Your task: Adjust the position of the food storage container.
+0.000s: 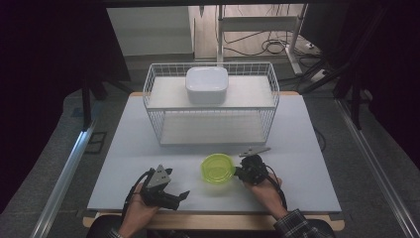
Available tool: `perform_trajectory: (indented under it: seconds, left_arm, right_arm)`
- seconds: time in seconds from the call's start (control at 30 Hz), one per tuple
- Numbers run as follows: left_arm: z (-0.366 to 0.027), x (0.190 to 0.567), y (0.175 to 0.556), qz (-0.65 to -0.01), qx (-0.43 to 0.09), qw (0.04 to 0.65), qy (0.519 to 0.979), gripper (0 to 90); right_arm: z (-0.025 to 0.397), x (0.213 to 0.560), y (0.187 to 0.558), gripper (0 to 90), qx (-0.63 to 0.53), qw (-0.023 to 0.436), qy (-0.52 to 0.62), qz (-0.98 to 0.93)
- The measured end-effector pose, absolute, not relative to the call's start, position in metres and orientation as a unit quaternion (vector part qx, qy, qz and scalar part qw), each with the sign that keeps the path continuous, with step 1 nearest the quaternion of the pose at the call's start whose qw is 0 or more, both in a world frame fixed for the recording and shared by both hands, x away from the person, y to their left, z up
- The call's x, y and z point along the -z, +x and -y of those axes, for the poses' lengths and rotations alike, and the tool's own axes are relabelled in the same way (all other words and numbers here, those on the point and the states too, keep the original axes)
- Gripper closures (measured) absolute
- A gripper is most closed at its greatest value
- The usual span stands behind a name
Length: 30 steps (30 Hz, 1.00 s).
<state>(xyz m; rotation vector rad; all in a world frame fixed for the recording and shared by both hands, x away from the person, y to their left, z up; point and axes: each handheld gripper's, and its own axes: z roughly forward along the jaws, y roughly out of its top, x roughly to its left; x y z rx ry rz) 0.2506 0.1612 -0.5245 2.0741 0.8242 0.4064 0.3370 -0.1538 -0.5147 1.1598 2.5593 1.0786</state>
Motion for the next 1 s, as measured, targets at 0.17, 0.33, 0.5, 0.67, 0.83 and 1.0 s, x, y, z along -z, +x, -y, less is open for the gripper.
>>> perform_trajectory:
  seconds: [0.17, 0.33, 0.5, 0.67, 0.83, 1.0]
  left_arm:
    - [-0.161, 0.524, 0.250, -0.329, -0.162, 0.422, 0.829, 3.3]
    - [-0.161, 0.524, 0.250, -0.329, -0.162, 0.422, 0.829, 3.3]
    - [-0.161, 0.524, 0.250, -0.329, -0.163, 0.420, 0.830, 3.3]
    - [-0.162, 0.524, 0.250, -0.329, -0.164, 0.420, 0.830, 3.3]
    - [-0.164, 0.522, 0.250, -0.332, -0.163, 0.419, 0.829, 3.7]
    - [-0.167, 0.521, 0.251, -0.338, -0.160, 0.419, 0.827, 4.3]
  right_arm:
    - [0.145, 0.515, 0.343, 88.6, -0.358, 0.064, 0.379, -0.851]
    - [0.143, 0.514, 0.347, 88.5, -0.359, 0.064, 0.374, -0.852]
    - [0.156, 0.504, 0.343, 88.5, -0.371, 0.076, 0.377, -0.845]
    - [0.166, 0.496, 0.334, 88.2, -0.379, 0.083, 0.373, -0.843]
    - [0.172, 0.495, 0.334, 80.5, -0.376, 0.080, 0.372, -0.845]
    - [0.178, 0.488, 0.332, 62.3, -0.380, 0.099, 0.357, -0.848]
